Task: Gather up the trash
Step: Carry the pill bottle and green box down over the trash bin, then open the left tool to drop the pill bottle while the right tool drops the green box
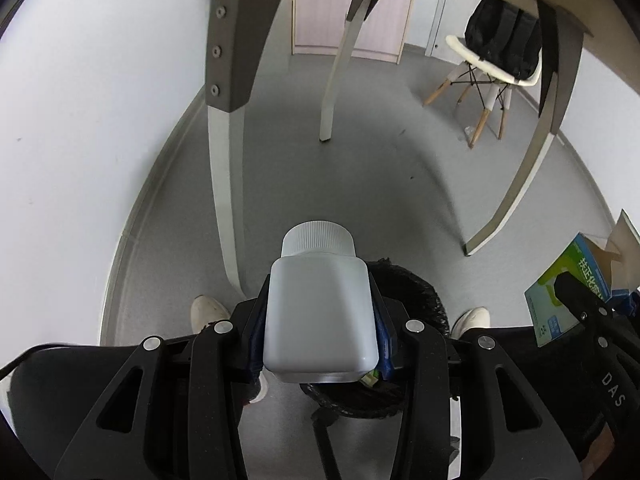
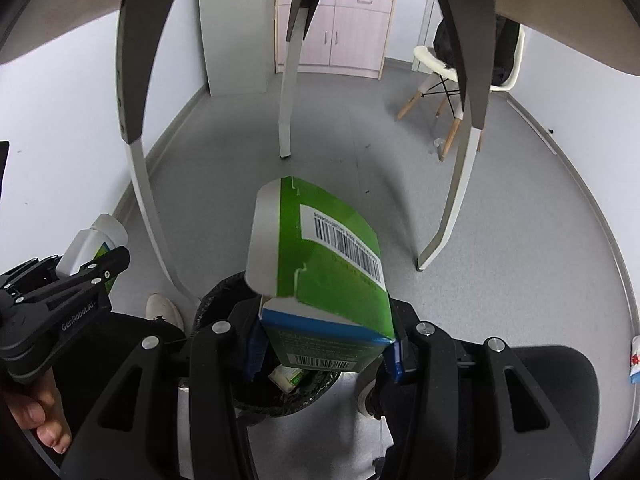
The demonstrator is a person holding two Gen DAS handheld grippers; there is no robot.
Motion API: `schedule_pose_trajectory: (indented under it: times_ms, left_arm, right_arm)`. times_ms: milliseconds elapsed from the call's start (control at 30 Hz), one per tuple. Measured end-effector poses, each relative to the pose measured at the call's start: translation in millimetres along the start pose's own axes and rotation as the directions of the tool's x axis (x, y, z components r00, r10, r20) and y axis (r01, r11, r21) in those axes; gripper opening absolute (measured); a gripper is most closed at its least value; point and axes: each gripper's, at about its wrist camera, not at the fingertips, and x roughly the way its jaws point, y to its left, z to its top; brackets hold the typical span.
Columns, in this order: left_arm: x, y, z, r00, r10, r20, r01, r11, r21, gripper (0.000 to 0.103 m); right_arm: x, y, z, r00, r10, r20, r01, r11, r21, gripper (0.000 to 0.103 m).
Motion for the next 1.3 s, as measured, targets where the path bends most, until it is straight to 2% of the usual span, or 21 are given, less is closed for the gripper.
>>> schedule_pose_trajectory:
  times_ms: [567, 900, 1067, 1300]
  left_arm:
    - [58, 14, 10, 0.995, 0.027, -0.096, -0.028, 0.999, -0.014, 0.041]
    - [71, 21, 10, 0.992, 0.025, -0.126, -0.029, 0.999, -0.031, 0.041]
    - [71, 17, 10, 0.992, 0.020, -0.127, -0.024, 0.999, -0.028, 0.041]
    - [73, -1, 9, 0.990, -0.002, -0.138, 0.001, 1.000, -0.008, 0.041]
  right_arm:
    - [87, 20, 12, 0.991, 0.015, -0.136, -0.021, 0.999, -0.041, 0.044]
    - [105, 40, 17, 0.986, 0.039, -0.160, -0.048, 0.997, -0.054, 0.046]
    - [101, 40, 17, 0.989, 0.046, -0.144, -0.053, 0.997, -0.048, 0.060]
    - [93, 23, 15, 0.992, 0.046, -0.121, -0.049, 0.999, -0.018, 0.087]
